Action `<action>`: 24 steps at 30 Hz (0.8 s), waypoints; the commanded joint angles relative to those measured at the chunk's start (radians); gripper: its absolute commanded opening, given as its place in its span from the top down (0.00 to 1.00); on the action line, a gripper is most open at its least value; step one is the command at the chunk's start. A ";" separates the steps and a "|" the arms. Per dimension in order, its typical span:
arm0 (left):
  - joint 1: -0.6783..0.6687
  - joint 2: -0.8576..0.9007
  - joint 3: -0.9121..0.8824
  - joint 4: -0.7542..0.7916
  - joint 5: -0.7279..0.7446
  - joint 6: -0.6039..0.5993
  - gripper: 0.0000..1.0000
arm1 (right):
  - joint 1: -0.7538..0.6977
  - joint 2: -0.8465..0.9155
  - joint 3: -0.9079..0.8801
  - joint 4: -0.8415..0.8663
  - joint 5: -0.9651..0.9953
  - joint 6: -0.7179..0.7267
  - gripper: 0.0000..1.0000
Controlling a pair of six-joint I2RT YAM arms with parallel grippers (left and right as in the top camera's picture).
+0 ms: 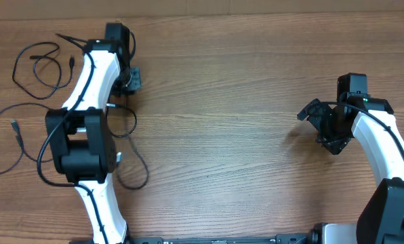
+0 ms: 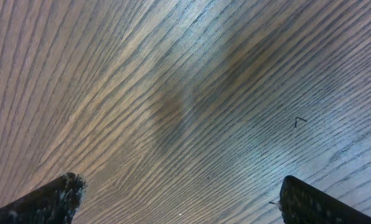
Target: Untangle cables
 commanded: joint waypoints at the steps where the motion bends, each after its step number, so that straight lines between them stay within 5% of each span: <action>1: -0.003 -0.002 0.005 -0.008 0.013 -0.023 0.67 | -0.006 0.000 -0.006 0.002 0.014 -0.003 0.00; 13: -0.001 -0.105 0.292 -0.316 0.200 -0.074 0.46 | -0.006 0.000 -0.006 0.002 0.014 -0.003 0.00; 15: -0.001 -0.130 0.306 -0.344 0.222 -0.082 0.33 | -0.006 0.000 -0.006 0.003 0.014 -0.003 0.00; 18: 0.000 -0.140 0.306 -0.393 0.183 -0.087 0.23 | -0.006 0.000 -0.006 0.002 0.014 -0.003 0.00; 24: 0.027 -0.144 0.299 -0.466 0.076 -0.249 0.22 | -0.006 0.000 -0.006 0.002 0.014 -0.003 0.00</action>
